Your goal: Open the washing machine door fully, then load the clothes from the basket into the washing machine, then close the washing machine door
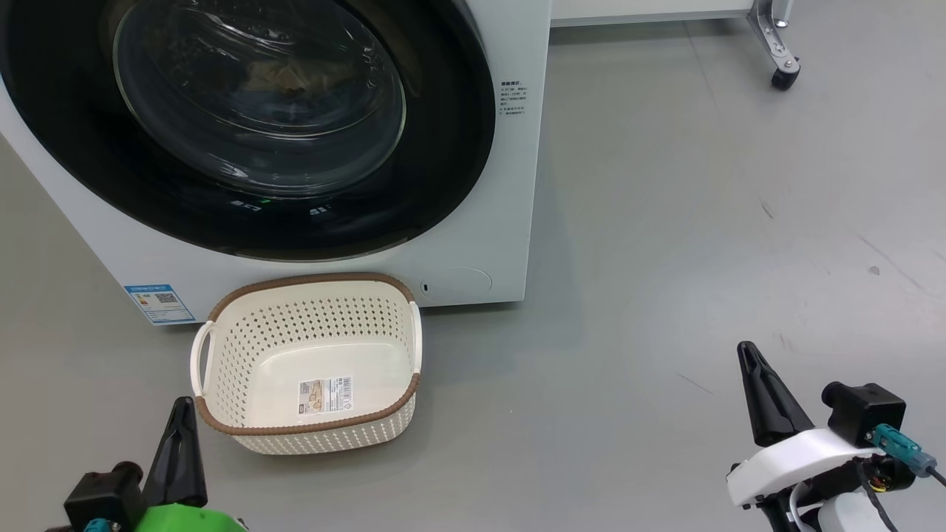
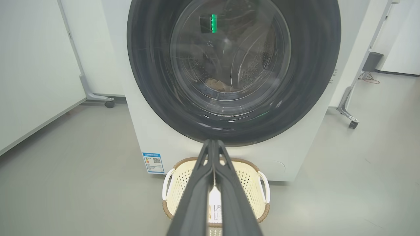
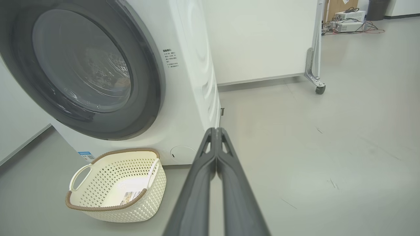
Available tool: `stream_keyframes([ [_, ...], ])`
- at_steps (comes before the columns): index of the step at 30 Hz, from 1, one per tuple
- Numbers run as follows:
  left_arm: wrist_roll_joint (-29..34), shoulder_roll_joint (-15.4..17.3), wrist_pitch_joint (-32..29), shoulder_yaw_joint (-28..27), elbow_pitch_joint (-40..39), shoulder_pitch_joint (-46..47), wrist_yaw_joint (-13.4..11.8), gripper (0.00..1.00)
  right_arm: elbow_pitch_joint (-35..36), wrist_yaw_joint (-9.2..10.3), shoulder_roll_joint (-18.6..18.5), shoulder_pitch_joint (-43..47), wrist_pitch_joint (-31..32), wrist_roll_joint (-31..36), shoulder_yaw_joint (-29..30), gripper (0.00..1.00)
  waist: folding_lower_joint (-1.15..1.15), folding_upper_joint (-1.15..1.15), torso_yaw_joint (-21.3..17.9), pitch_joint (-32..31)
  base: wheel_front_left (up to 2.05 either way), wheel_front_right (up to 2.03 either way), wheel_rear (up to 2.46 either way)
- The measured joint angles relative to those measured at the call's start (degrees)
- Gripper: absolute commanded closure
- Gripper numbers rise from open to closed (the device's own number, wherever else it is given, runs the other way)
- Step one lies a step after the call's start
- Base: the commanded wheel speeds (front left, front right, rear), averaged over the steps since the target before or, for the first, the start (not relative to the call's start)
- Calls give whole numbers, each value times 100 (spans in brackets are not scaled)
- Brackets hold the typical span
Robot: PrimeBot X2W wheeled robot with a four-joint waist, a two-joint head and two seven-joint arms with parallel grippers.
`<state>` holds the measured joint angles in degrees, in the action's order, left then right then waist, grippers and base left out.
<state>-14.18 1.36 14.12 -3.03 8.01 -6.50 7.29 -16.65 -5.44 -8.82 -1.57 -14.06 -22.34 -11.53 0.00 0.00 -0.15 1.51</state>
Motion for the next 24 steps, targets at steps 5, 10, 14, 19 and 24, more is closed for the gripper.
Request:
stream_keyframes([
  [5,-367,0,-91,8,16,1,0,100,0,0,20,-2,99,-359,96,100,0,0,0,-7,0,0,0],
  [10,-869,0,-196,9,46,8,0,100,1,-1,60,-4,216,-842,187,100,0,0,0,-14,0,0,0],
  [14,-1325,0,-285,10,67,14,0,100,2,-4,111,-8,286,-1121,253,100,0,0,1,-19,0,0,0],
  [19,-1695,1,-396,7,87,54,0,100,3,-4,141,-15,399,-1456,366,100,0,0,2,-26,0,0,0],
  [24,-2073,1,-500,2,126,68,0,100,4,-5,160,-19,515,-1802,456,100,0,0,3,-33,0,0,0],
])
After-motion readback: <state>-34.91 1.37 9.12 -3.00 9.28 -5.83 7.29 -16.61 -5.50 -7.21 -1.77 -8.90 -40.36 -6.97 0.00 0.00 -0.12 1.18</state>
